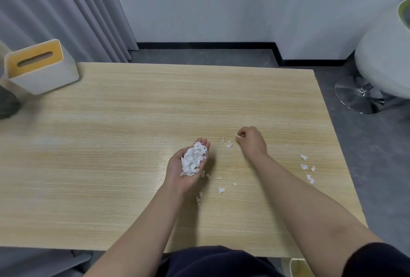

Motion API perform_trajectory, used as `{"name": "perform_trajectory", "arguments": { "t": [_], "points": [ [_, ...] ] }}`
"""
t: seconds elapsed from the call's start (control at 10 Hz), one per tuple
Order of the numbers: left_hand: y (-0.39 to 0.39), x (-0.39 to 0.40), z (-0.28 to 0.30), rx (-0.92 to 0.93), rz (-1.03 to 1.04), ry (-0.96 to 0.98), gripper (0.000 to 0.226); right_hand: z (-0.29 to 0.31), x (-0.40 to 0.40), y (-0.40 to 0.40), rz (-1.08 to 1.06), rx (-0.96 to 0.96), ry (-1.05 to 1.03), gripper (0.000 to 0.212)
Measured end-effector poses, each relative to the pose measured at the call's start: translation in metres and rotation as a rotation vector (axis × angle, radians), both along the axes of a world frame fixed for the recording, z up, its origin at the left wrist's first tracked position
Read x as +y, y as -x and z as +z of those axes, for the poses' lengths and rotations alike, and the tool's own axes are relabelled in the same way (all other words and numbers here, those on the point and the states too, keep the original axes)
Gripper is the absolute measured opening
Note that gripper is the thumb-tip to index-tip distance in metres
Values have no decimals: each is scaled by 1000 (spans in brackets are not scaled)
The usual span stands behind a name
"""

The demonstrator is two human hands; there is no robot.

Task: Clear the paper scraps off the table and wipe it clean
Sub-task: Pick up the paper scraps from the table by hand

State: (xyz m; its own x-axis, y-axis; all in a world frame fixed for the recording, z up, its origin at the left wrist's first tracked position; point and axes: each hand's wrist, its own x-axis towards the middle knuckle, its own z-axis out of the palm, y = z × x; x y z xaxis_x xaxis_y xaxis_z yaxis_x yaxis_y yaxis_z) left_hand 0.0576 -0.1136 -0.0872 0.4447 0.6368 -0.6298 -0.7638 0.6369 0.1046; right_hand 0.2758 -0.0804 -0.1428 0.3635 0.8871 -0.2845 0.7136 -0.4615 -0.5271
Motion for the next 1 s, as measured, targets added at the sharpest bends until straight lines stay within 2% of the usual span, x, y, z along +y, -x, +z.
{"name": "perform_trajectory", "arguments": {
  "t": [0.1, 0.2, 0.3, 0.4, 0.5, 0.6, 0.7, 0.8, 0.9, 1.0],
  "points": [
    [1, -1, 3, 5, 1, 0, 68, -4, -2, 5, 0, -14, -12, 8],
    [2, -3, 2, -14, 1, -3, 73, 0, -3, 5, -10, 19, -6, 12],
    [2, -6, 3, -34, -5, -18, 76, 19, -8, 9, -43, 116, -97, 12],
    [1, -9, 7, -48, -12, -10, 76, 50, -19, 24, 15, 214, -219, 9],
    [-2, -12, 12, -20, -8, 25, 68, 78, -32, 47, 88, 304, -262, 5],
    [-7, -16, 17, 56, -15, 66, 36, 96, -45, 69, 199, 361, -243, 4],
    [-10, -17, 18, 137, 0, 99, 25, 100, -54, 84, 284, 295, -198, 4],
    [-13, -17, 21, 347, -36, 77, 12, 98, -59, 92, 377, 170, -174, 10],
    [-15, -19, 24, 467, -51, 63, 16, 94, -63, 95, 506, 8, -162, 16],
    [-15, -19, 28, 471, -81, 76, 17, 93, -64, 94, 536, -2, -168, 19]
  ]
}}
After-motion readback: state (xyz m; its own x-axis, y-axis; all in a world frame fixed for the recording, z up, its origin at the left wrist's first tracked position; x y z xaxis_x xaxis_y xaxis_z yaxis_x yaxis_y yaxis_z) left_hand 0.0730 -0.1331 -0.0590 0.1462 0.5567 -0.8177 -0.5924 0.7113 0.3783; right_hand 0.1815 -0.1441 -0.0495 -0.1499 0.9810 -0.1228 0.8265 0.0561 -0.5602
